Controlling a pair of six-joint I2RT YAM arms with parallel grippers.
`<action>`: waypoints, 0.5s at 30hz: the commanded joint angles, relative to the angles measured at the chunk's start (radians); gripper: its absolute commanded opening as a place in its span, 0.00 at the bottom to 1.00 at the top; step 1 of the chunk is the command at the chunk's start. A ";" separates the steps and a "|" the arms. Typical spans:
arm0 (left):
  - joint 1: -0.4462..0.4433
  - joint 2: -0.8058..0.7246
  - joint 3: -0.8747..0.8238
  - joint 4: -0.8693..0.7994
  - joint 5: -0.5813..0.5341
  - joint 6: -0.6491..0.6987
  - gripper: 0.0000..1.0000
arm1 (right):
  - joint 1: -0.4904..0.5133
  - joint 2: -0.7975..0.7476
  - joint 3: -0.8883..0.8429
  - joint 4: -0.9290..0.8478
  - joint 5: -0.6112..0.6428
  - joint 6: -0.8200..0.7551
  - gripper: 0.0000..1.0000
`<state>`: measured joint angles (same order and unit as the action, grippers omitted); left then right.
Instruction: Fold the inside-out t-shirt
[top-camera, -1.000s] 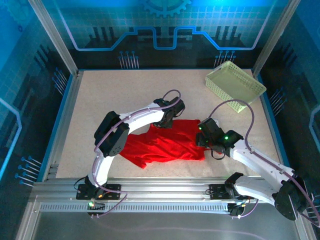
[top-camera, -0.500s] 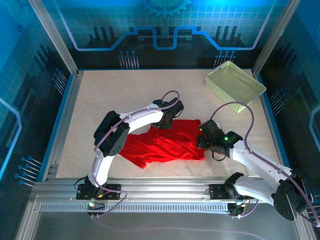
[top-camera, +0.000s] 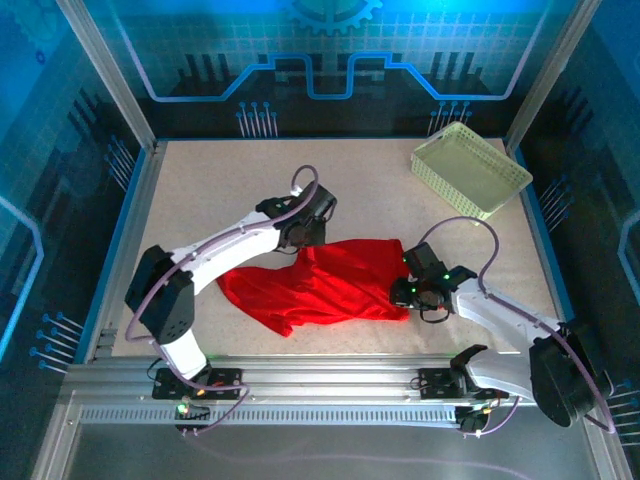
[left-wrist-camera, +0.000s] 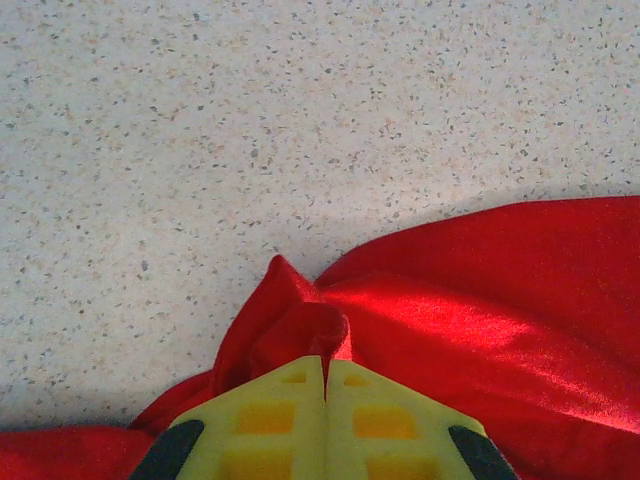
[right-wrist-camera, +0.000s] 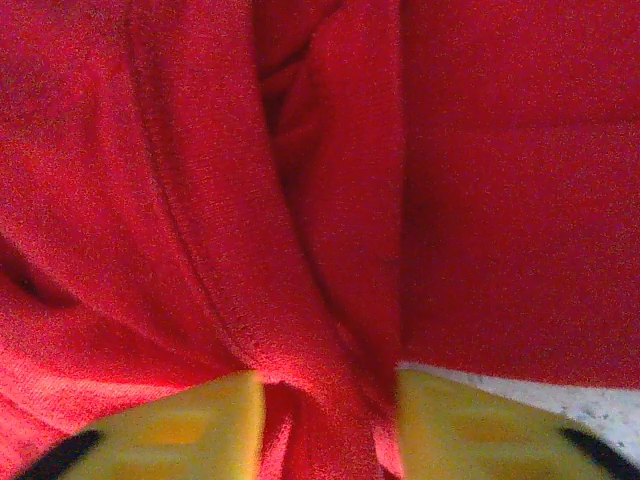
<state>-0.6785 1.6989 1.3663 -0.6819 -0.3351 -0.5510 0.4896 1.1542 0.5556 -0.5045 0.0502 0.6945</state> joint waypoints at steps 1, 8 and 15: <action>0.034 -0.059 -0.057 0.043 0.034 -0.018 0.00 | -0.003 0.001 0.017 -0.016 -0.002 -0.007 0.28; 0.077 -0.146 -0.093 0.062 0.083 -0.021 0.00 | 0.023 -0.041 0.085 -0.105 0.069 -0.031 0.00; 0.220 -0.340 -0.118 0.047 0.082 -0.013 0.00 | 0.025 -0.168 0.238 -0.249 0.215 -0.107 0.00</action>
<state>-0.5232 1.4605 1.2549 -0.6426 -0.2569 -0.5510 0.5102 1.0477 0.7040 -0.6609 0.1654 0.6426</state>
